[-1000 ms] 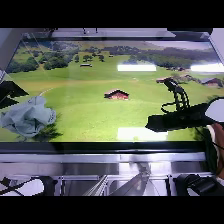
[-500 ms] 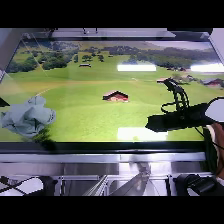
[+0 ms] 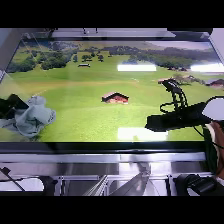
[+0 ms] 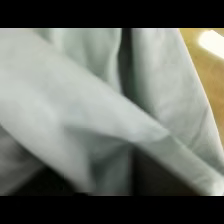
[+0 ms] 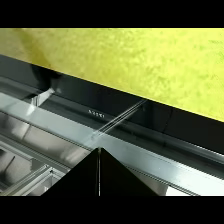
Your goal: Fold the shirts.
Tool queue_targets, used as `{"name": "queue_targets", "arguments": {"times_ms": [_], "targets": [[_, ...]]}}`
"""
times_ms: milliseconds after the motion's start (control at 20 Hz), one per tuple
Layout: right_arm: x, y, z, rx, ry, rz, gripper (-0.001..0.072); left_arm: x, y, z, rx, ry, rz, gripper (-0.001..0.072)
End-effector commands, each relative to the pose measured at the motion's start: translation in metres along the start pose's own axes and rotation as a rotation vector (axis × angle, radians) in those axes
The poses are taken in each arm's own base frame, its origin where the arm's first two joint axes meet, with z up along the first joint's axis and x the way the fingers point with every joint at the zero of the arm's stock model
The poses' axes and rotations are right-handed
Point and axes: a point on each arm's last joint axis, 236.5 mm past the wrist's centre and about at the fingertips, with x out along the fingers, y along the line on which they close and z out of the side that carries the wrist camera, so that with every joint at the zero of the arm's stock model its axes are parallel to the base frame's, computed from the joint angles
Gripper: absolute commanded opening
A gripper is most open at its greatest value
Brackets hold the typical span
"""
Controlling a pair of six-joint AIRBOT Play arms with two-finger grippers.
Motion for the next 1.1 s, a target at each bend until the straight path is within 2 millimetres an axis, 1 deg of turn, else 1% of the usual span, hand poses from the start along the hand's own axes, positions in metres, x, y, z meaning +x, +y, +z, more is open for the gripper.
{"name": "queue_targets", "arguments": {"times_ms": [0,50,100,150,200,250,300,350,450,600,650,700,750,800,850,900,950,1000,1050], "targets": [[0.005,-0.003,-0.001,0.008,0.018,-0.006,0.0025,0.057,-0.044,-0.006,0.05,0.143,-0.097,0.0005],[0.007,-0.004,-0.001,0.012,0.025,-0.008,0.0025,0.059,-0.075,-0.006,0.081,0.165,-0.18,0.0004],[0.01,-0.005,-0.001,0.017,0.036,-0.011,0.0025,0.052,-0.111,-0.007,0.122,0.178,-0.273,0.0004],[0.012,-0.008,-0.002,0.02,0.047,-0.017,0.0026,0.037,-0.154,-0.009,0.186,0.175,-0.381,0.0004],[0.014,-0.009,-0.002,0.024,0.055,-0.021,0.0026,0.018,-0.197,-0.016,0.254,0.172,-0.48,0.0004],[0.017,-0.013,-0.002,0.024,0.061,-0.035,0.0025,-0.003,-0.241,-0.031,0.353,0.174,-0.565,0.0004],[0.017,-0.02,-0.001,0.018,0.061,-0.06,0.0024,-0.021,-0.275,-0.048,0.45,0.174,-0.612,0.0004],[0.016,-0.028,0.002,0.009,0.053,-0.093,0.0024,-0.036,-0.305,-0.067,0.554,0.158,-0.622,0.0004],[0.004,-0.038,0.014,0.004,0.018,-0.122,0.0024,-0.062,-0.35,-0.099,0.73,0.1,-0.613,0.0005],[-0.031,-0.037,0.037,-0.011,-0.062,-0.121,0.0024,-0.106,-0.408,-0.148,0.937,-0.02,-0.648,0.0015],[-0.042,-0.035,0.045,-0.013,-0.102,-0.119,0.0024,-0.117,-0.422,-0.16,0.984,-0.062,-0.66,0.0015],[-0.05,-0.033,0.052,-0.017,-0.13,-0.117,0.0024,-0.125,-0.432,-0.169,1.021,-0.097,-0.659,0.0016],[-0.055,-0.03,0.057,-0.025,-0.152,-0.118,0.0024,-0.124,-0.435,-0.171,1.049,-0.132,-0.617,0.0018],[-0.056,-0.029,0.059,-0.027,-0.159,-0.117,0.0027,-0.118,-0.431,-0.164,1.058,-0.169,-0.542,0.0197],[-0.056,-0.031,0.059,-0.027,-0.157,-0.121,0.0032,-0.108,-0.421,-0.152,1.044,-0.191,-0.448,0.0293],[-0.055,-0.032,0.059,-0.026,-0.154,-0.124,0.0065,-0.098,-0.408,-0.139,1.017,-0.201,-0.348,0.0293],[-0.055,-0.034,0.059,-0.026,-0.152,-0.134,0.0319,-0.088,-0.39,-0.125,0.976,-0.196,-0.248,0.0293],[-0.056,-0.04,0.06,-0.032,-0.155,-0.16,0.0582,-0.081,-0.373,-0.115,0.944,-0.181,-0.169,0.0321],[-0.058,-0.05,0.063,-0.035,-0.165,-0.2,0.061,-0.078,-0.36,-0.106,0.906,-0.176,-0.13,0.0323]]}}
